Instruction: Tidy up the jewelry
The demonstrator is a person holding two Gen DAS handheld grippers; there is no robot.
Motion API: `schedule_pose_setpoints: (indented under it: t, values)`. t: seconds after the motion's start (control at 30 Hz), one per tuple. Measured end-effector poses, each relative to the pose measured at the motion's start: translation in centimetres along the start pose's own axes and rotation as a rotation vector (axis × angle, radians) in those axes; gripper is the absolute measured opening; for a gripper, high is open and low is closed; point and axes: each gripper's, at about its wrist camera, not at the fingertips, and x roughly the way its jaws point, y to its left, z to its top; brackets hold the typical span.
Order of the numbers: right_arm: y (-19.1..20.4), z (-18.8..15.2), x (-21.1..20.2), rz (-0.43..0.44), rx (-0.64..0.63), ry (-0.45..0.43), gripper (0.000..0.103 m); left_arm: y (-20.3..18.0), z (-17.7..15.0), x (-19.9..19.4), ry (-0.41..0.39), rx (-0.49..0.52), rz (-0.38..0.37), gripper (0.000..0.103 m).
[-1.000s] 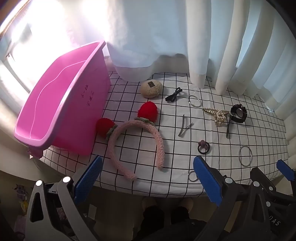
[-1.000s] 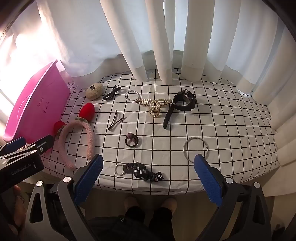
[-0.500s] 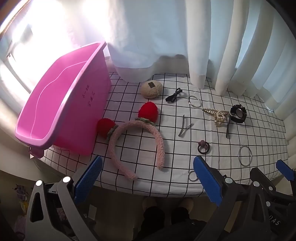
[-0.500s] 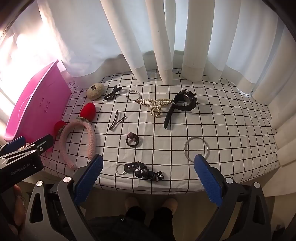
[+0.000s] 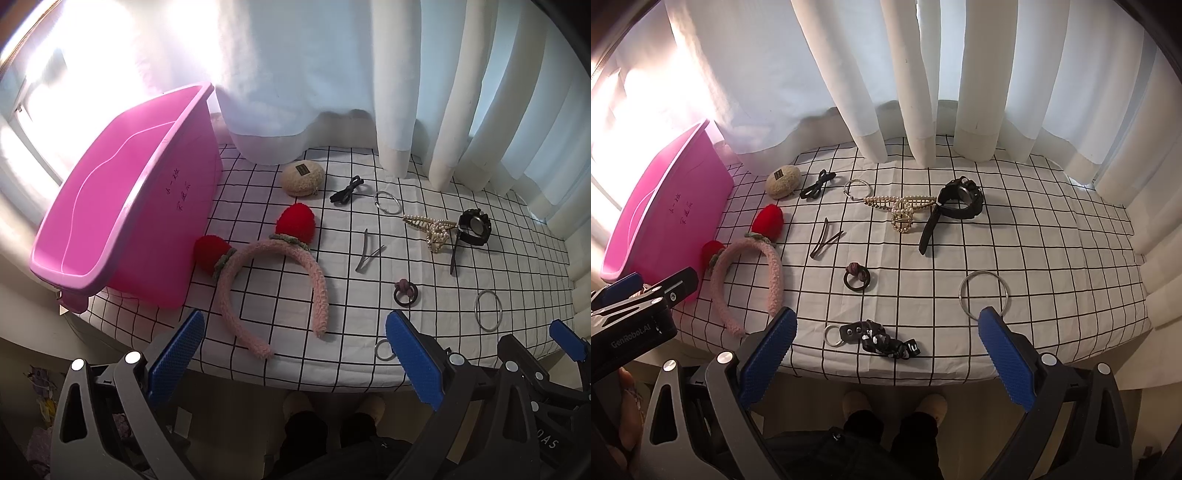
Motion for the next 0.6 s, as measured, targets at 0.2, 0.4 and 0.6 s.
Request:
schedule_pose_setpoints:
  t: [0.2, 0.4, 0.6]
  values:
    - [-0.24, -0.08, 0.0, 0.007, 0.006, 0.001, 0.094, -0.01, -0.06, 0.02, 0.004, 0.003, -0.002, 0.097]
    - [-0.47, 0.09, -0.34, 0.014, 0.018, -0.016, 0.094, -0.01, -0.12, -0.06, -0.003, 0.001, -0.001, 0.097]
    - [-0.51, 0.19, -0.41, 0.021, 0.02, -0.02, 0.094, 0.03, -0.15, -0.05, -0.003, 0.001, 0.001, 0.097]
